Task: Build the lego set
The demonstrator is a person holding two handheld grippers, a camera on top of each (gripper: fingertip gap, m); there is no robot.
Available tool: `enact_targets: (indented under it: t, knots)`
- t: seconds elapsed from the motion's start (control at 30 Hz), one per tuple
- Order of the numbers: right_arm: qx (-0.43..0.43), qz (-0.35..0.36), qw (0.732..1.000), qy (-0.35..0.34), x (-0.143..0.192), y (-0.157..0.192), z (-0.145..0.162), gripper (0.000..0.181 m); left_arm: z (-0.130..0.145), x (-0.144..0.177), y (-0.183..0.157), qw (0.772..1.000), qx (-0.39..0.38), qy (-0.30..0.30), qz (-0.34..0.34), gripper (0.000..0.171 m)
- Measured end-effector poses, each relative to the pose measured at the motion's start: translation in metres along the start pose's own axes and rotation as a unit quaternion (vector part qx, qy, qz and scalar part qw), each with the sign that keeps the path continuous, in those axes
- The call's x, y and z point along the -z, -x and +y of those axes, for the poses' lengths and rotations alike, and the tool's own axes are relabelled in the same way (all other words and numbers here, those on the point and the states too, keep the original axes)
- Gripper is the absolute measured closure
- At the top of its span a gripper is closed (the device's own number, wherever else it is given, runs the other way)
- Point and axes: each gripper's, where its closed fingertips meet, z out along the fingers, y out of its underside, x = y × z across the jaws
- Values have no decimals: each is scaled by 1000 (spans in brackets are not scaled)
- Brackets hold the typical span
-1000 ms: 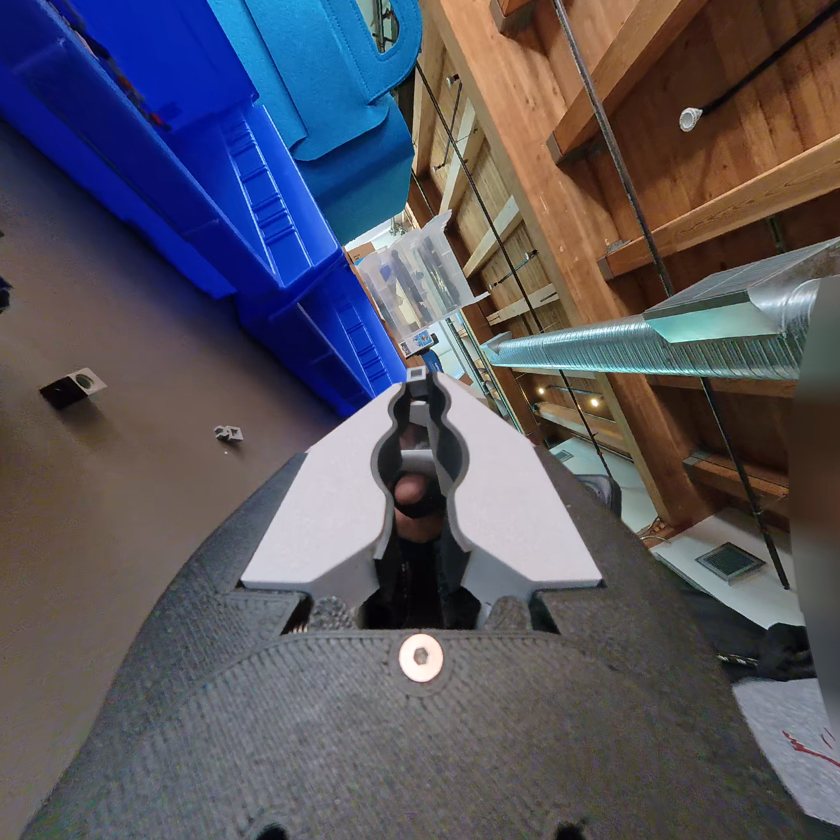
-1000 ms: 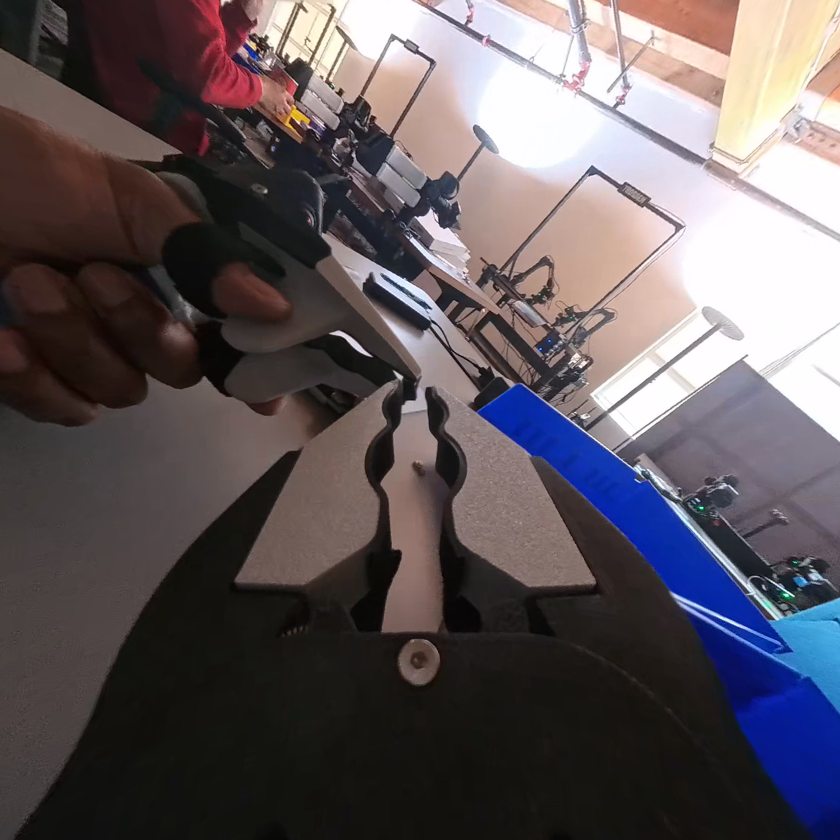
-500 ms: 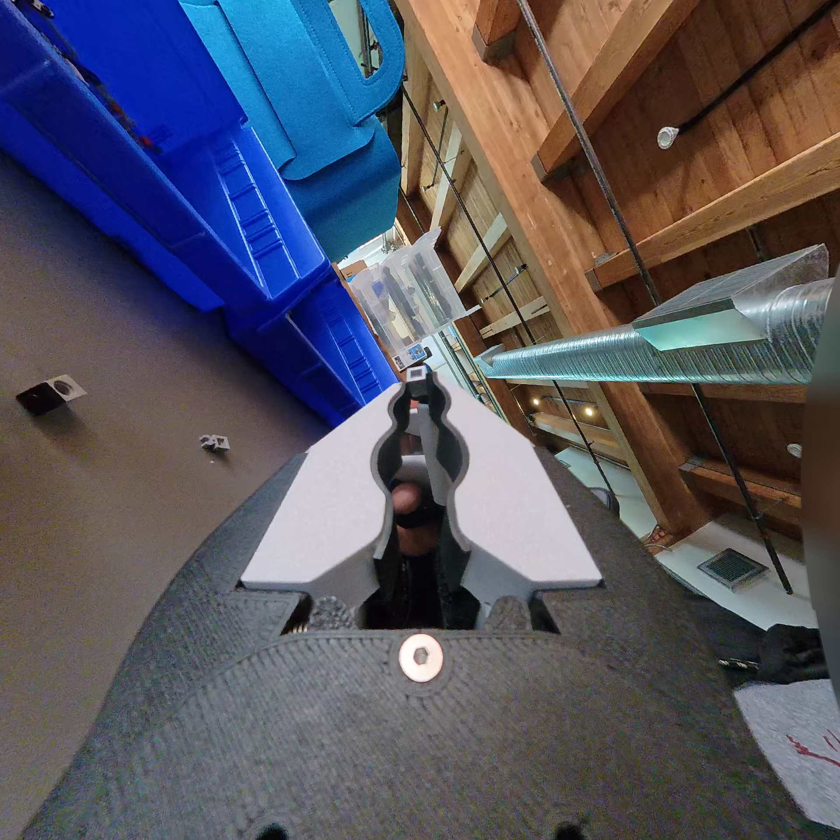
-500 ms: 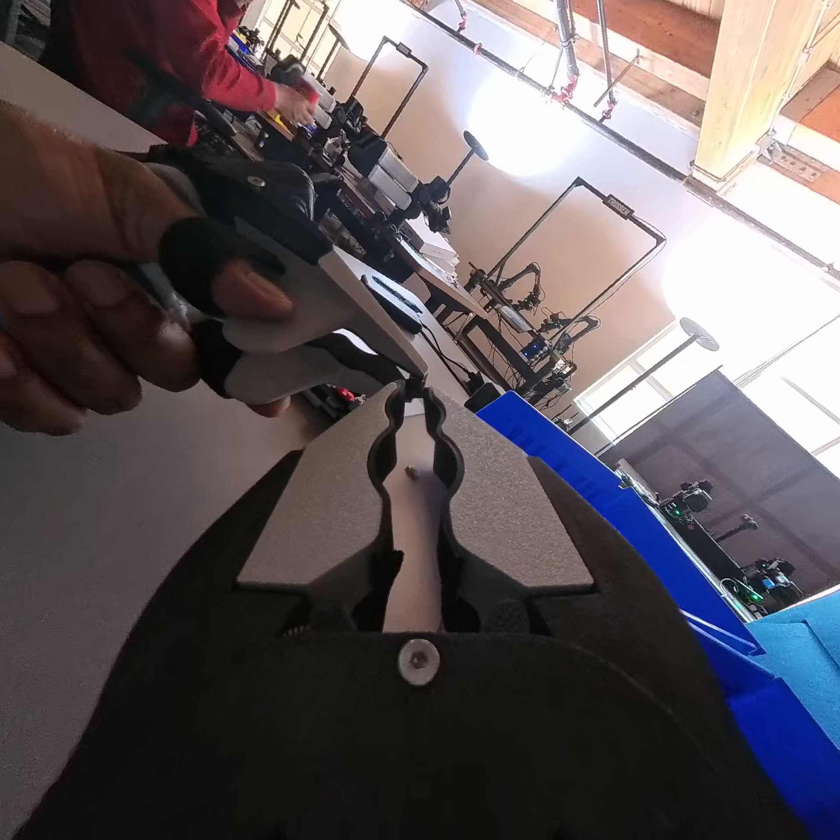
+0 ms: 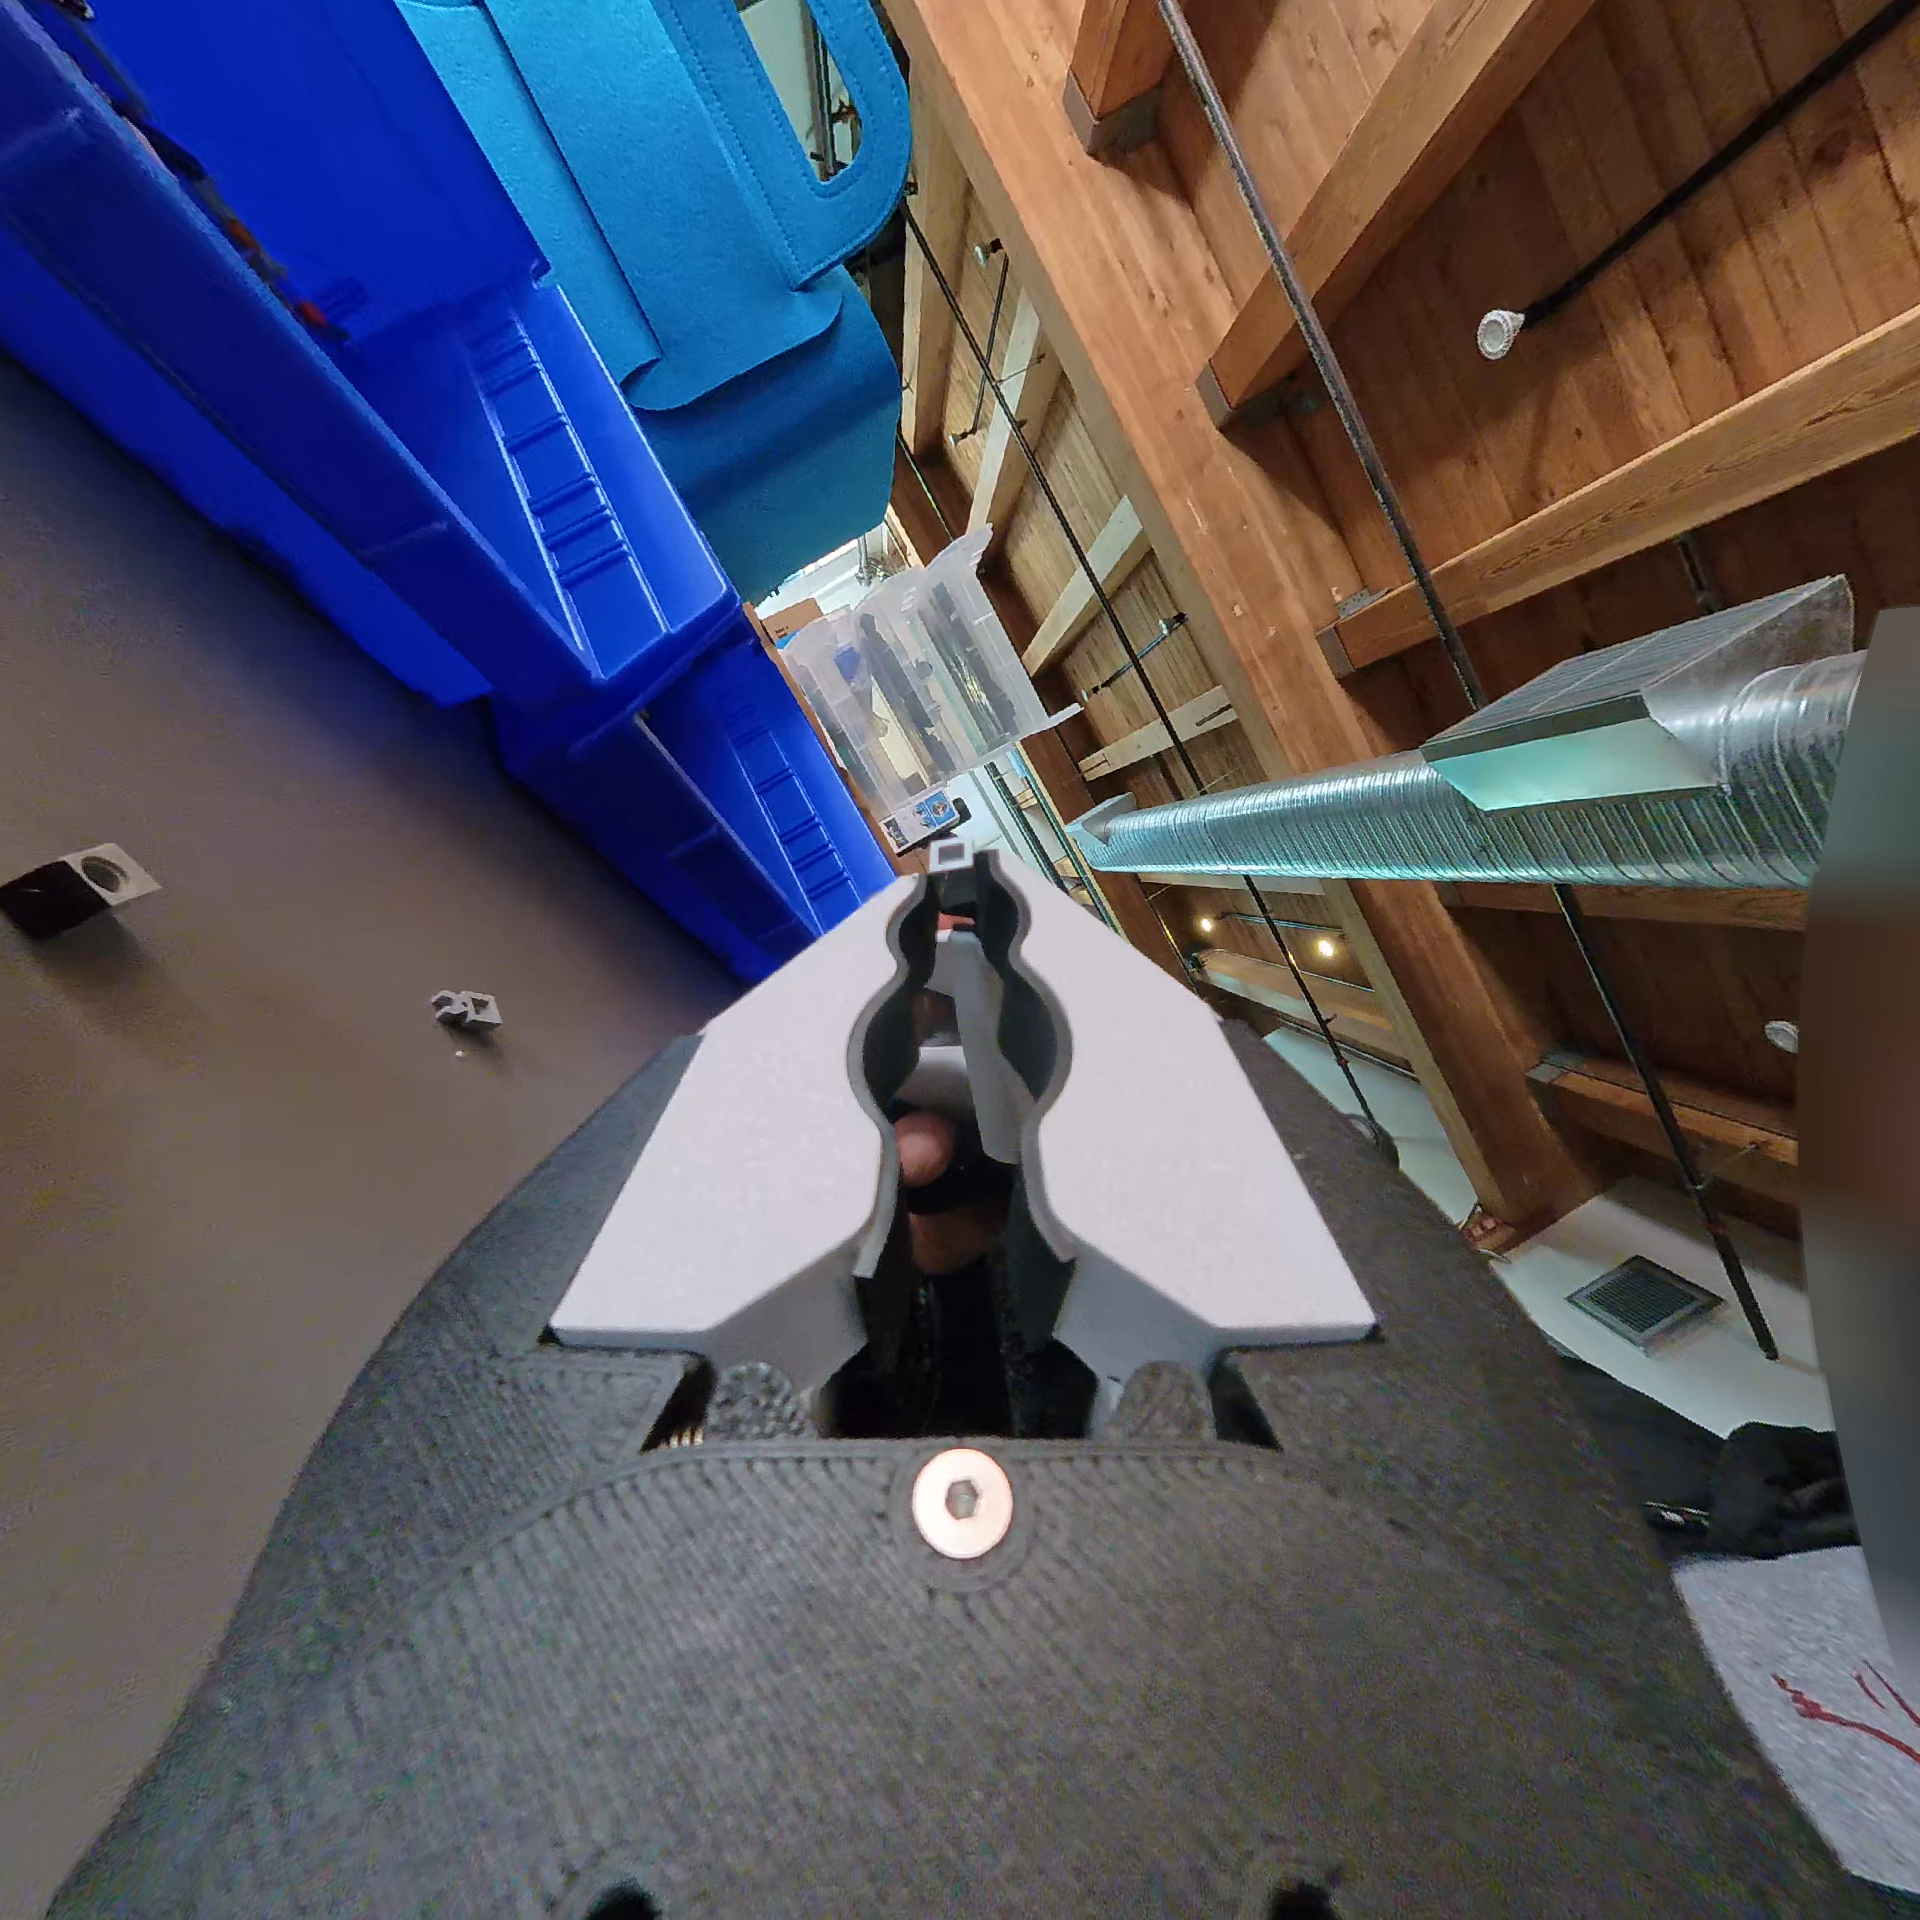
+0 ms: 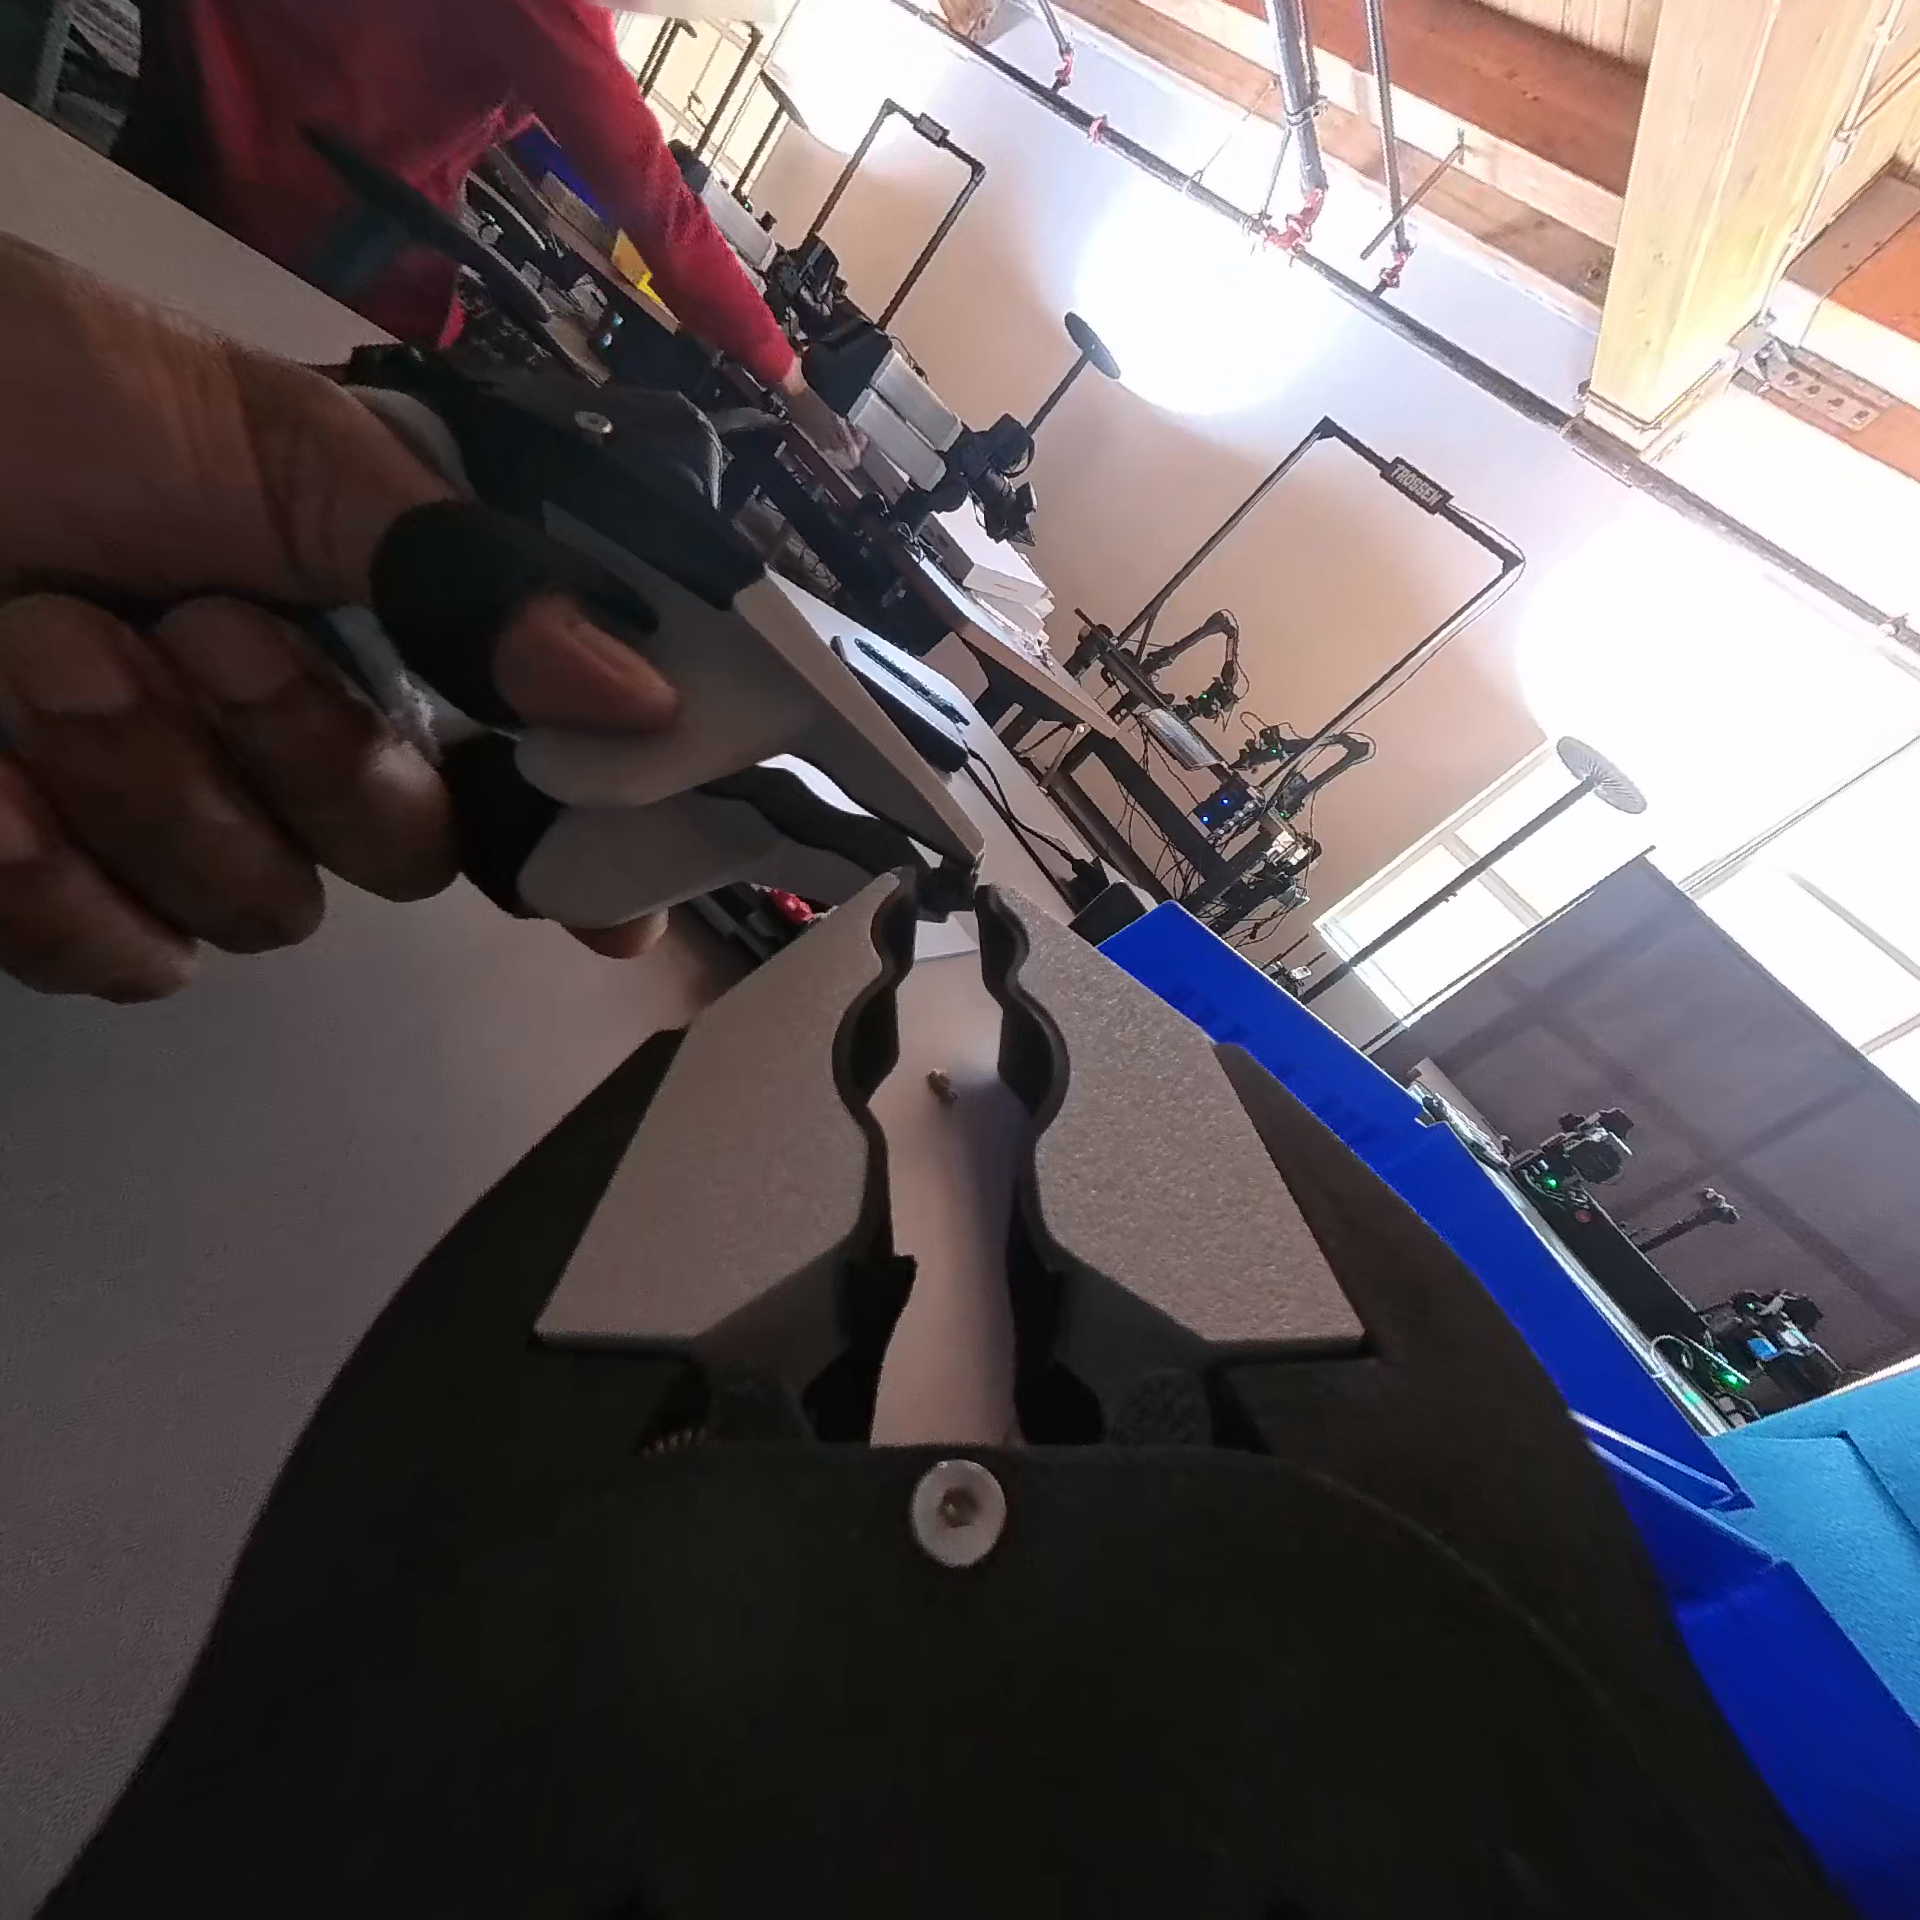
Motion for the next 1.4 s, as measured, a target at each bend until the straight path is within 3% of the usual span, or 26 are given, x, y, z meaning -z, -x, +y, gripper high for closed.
enact_targets:
  t: [0.03, 0.3, 0.57, 0.93, 1.4]
  knots:
    - [-2, 0, 1000, 1, 0, 0, 0, 170, 1, 0, 0, 1000, 1, 1, 1, 163]
    - [-28, -3, 1000, 0, 0, -2, 0, 172, 2, -1, -2, 1000, -22, 3, 1, 163]
    - [-151, -23, 988, -31, 1, -6, -8, 172, 1, -2, -10, 998, -63, 0, 17, 164]
    - [-300, -58, 950, -63, 1, -9, -13, 171, -1, -2, -16, 994, -104, -6, 27, 164]
    - [-414, -84, 900, -111, 4, -11, -25, 170, 1, 0, -30, 987, -149, -12, 61, 163]
